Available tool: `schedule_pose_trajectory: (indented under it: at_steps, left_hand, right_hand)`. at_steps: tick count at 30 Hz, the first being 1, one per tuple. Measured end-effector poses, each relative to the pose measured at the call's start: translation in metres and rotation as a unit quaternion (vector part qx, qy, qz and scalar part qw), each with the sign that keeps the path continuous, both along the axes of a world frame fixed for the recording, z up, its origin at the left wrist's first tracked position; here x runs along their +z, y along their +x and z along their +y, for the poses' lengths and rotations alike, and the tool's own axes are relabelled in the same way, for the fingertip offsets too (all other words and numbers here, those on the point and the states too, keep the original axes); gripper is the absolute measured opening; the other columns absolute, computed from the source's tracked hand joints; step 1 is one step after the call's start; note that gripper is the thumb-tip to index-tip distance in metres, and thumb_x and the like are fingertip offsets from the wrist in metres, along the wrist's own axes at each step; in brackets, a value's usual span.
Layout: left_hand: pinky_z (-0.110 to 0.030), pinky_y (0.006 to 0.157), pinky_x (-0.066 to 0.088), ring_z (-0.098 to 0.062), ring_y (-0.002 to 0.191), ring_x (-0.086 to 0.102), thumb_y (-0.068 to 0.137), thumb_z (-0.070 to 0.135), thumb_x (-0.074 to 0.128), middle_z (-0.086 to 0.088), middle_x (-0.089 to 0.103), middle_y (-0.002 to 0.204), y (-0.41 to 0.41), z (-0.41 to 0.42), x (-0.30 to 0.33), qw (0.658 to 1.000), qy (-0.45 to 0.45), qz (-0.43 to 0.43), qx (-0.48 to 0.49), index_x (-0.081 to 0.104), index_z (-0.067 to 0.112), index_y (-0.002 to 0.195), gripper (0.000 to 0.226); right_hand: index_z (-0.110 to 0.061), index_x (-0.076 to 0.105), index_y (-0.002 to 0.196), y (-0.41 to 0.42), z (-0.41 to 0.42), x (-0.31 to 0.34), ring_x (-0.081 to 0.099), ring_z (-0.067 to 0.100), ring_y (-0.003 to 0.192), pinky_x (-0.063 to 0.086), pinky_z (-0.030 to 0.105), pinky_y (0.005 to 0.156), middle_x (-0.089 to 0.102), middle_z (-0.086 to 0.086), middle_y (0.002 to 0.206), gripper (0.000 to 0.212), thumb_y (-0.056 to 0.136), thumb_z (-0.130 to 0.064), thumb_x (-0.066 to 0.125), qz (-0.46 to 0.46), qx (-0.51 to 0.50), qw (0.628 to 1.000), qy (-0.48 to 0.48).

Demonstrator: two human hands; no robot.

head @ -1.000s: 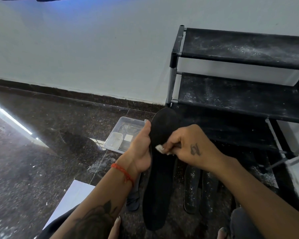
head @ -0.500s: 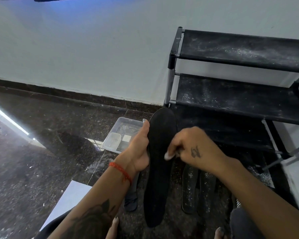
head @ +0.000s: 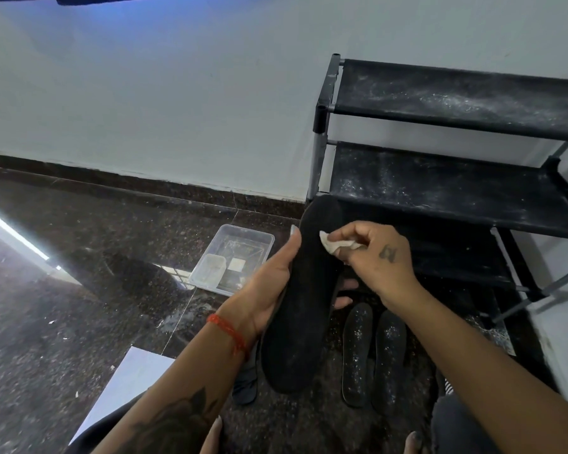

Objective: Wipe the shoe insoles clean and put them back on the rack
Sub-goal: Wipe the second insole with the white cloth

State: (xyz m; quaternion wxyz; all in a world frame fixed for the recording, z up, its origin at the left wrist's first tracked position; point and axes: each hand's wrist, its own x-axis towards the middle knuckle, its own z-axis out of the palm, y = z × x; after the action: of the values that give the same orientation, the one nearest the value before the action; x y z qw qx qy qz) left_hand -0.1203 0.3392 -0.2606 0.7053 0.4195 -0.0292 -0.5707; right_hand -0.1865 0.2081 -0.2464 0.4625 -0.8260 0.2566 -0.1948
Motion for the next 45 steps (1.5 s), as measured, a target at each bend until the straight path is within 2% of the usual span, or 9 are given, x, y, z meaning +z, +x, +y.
schedule_pose_trajectory:
  at_steps: [4,10,16,23,29,35,38,41,45]
  left_hand:
    - [-0.031,0.063,0.058,-0.023,0.069,0.071,0.095,0.06,0.024,-0.015,0.072,0.085,0.001,0.001,-0.002,1.0,0.019,-0.008,0.019,0.068,0.005,0.1,0.07]
    - [-0.027,0.066,0.058,-0.019,0.072,0.071,0.096,0.06,0.018,-0.01,0.074,0.087,0.01,0.002,-0.007,0.997,0.041,-0.02,0.061,0.077,0.013,0.088,0.075]
    - [-0.031,0.059,0.059,-0.023,0.069,0.071,0.096,0.06,0.019,-0.014,0.073,0.085,0.004,-0.002,-0.002,0.998,0.017,-0.012,0.056,0.065,0.008,0.102,0.07]
    - [-0.026,0.059,0.058,-0.019,0.065,0.07,0.097,0.058,0.02,-0.011,0.073,0.08,0.009,0.002,-0.006,0.995,0.034,-0.021,0.095,0.072,0.009,0.09,0.072]
    - [-0.027,0.06,0.059,-0.02,0.069,0.072,0.097,0.057,0.018,-0.013,0.073,0.081,0.002,-0.003,-0.002,0.997,0.016,-0.004,0.08,0.077,0.008,0.079,0.079]
    - [-0.025,0.053,0.057,-0.018,0.06,0.07,0.099,0.054,0.018,-0.009,0.073,0.072,0.005,-0.001,-0.002,0.994,0.017,-0.01,0.108,0.078,0.012,0.067,0.079]
    - [-0.026,0.058,0.058,-0.018,0.066,0.071,0.098,0.054,0.018,-0.01,0.074,0.079,0.004,-0.002,-0.002,0.994,0.026,-0.016,0.101,0.077,0.011,0.08,0.075]
    - [-0.026,0.06,0.059,-0.019,0.069,0.071,0.099,0.054,0.019,-0.012,0.073,0.083,0.003,-0.004,-0.003,0.995,0.02,-0.012,0.102,0.074,0.009,0.087,0.072]
    - [-0.026,0.059,0.058,-0.019,0.067,0.071,0.098,0.055,0.021,-0.012,0.073,0.078,0.005,0.0,-0.004,0.994,0.027,-0.01,0.108,0.077,0.009,0.082,0.074]
  right_hand:
    - [-0.024,0.072,0.092,0.0,0.015,-0.003,0.065,0.006,0.079,0.055,0.019,0.062,0.068,-0.01,0.089,0.026,0.076,-0.004,0.07,-0.025,0.092,0.992,-0.085]
    - [-0.019,0.077,0.081,-0.006,0.011,0.01,0.067,0.008,0.073,0.057,0.024,0.06,0.071,-0.006,0.078,0.013,0.073,-0.008,0.076,0.039,0.3,0.95,-0.08]
    - [-0.017,0.074,0.089,-0.003,0.006,-0.004,0.063,0.007,0.067,0.055,0.022,0.058,0.069,0.0,0.087,0.025,0.077,0.003,0.065,-0.037,0.108,0.969,-0.217]
    - [-0.017,0.076,0.079,-0.003,0.017,0.001,0.063,0.003,0.065,0.051,0.017,0.061,0.07,-0.006,0.074,0.017,0.072,-0.002,0.073,-0.021,0.283,0.944,-0.171]
    - [-0.019,0.073,0.09,-0.001,0.009,-0.006,0.063,0.007,0.058,0.052,0.019,0.049,0.066,-0.003,0.084,0.018,0.081,-0.006,0.065,-0.057,0.104,0.972,-0.204]
    - [-0.021,0.077,0.079,-0.001,0.018,0.001,0.063,0.005,0.067,0.053,0.025,0.063,0.069,-0.007,0.075,0.02,0.07,-0.005,0.071,-0.027,0.267,0.941,-0.205]
    - [-0.02,0.076,0.081,-0.001,0.002,0.001,0.064,0.009,0.065,0.055,0.032,0.059,0.069,-0.003,0.078,0.013,0.076,-0.011,0.068,-0.01,0.18,0.959,-0.217]
    - [-0.019,0.074,0.088,0.0,0.009,-0.005,0.063,0.008,0.065,0.048,0.014,0.059,0.068,-0.003,0.083,0.02,0.077,-0.005,0.067,-0.036,0.11,0.962,-0.248]
    - [-0.018,0.075,0.085,0.0,0.026,-0.005,0.062,0.009,0.068,0.049,0.024,0.064,0.068,-0.004,0.077,0.016,0.073,-0.008,0.071,-0.046,0.222,0.945,-0.233]
